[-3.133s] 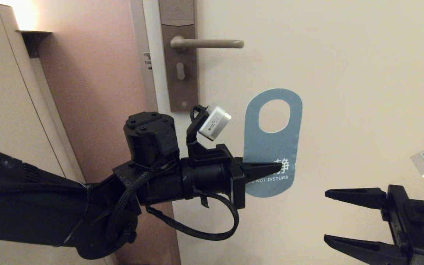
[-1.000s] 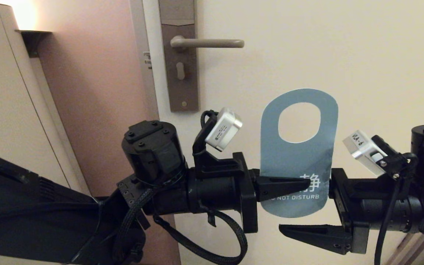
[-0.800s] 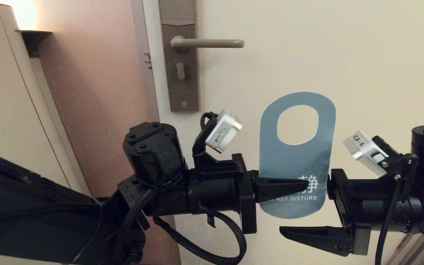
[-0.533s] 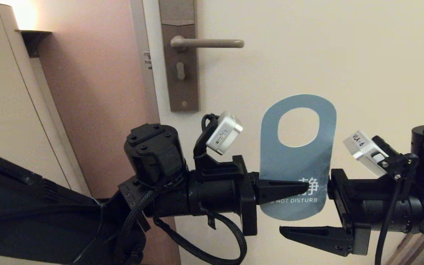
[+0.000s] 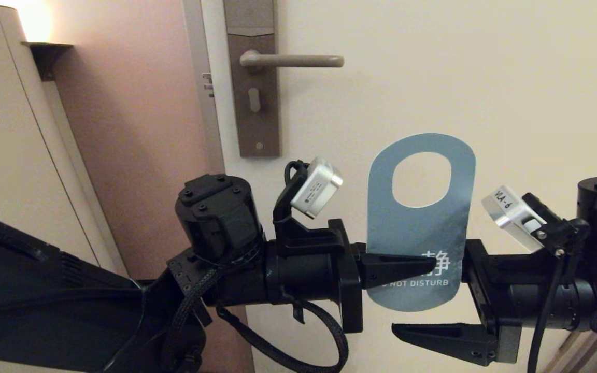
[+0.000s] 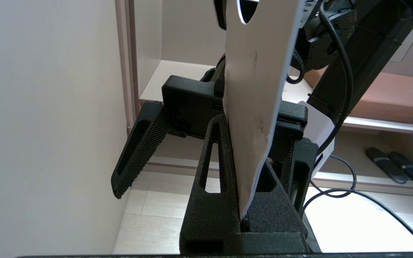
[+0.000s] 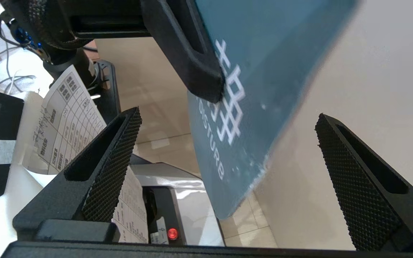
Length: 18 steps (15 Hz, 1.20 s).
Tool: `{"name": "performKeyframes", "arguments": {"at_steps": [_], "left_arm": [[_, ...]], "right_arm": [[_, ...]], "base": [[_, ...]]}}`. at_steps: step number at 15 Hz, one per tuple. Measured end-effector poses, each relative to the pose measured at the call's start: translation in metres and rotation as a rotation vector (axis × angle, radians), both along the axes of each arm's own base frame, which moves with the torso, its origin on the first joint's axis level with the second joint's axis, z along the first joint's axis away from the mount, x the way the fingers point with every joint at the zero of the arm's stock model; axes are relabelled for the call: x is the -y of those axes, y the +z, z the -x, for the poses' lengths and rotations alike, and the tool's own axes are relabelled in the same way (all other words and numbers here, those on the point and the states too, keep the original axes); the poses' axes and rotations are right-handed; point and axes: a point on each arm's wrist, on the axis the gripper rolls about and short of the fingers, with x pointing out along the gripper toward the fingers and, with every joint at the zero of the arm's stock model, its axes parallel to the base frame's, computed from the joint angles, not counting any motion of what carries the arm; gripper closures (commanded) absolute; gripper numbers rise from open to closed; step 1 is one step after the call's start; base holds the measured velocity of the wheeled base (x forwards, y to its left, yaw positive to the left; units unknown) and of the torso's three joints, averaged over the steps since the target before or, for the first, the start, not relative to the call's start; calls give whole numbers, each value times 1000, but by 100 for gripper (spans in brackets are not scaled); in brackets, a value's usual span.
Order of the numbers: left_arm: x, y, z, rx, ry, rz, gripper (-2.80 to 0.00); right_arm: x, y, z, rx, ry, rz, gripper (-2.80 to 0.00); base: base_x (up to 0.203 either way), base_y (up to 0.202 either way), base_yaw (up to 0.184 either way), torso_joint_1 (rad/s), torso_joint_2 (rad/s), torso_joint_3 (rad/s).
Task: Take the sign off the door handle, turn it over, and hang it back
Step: Hand it to the other hand
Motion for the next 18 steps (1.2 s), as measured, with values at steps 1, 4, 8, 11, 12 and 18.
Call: {"name": "performKeyframes", "arguments": {"at_steps": [1, 4, 8, 11, 12, 18], "left_arm": [[0, 0, 0, 1, 0, 0, 0], [0, 0, 0, 7, 0, 0, 0], [-1, 0, 1, 25, 0, 18, 0], [-1, -1, 2, 26, -2, 17, 0], [-1, -1, 2, 28, -2, 19, 0], [-2, 1, 2, 79, 1, 38, 0]], "right_arm": [[0, 0, 0, 1, 0, 0, -280], [0, 0, 0, 0, 0, 0, -280], [0, 0, -1, -2, -1, 1, -280], [-1, 0, -1, -1, 0, 1, -280], [-1, 0, -1, 0, -1, 1, -280], [0, -1, -1, -1, -4, 2, -280]], "base": [[0, 0, 0, 0, 0, 0], [0, 0, 0, 0, 0, 0], [0, 0, 0, 0, 0, 0], [0, 0, 0, 0, 0, 0], [0, 0, 0, 0, 0, 0], [0, 0, 0, 0, 0, 0]]}}
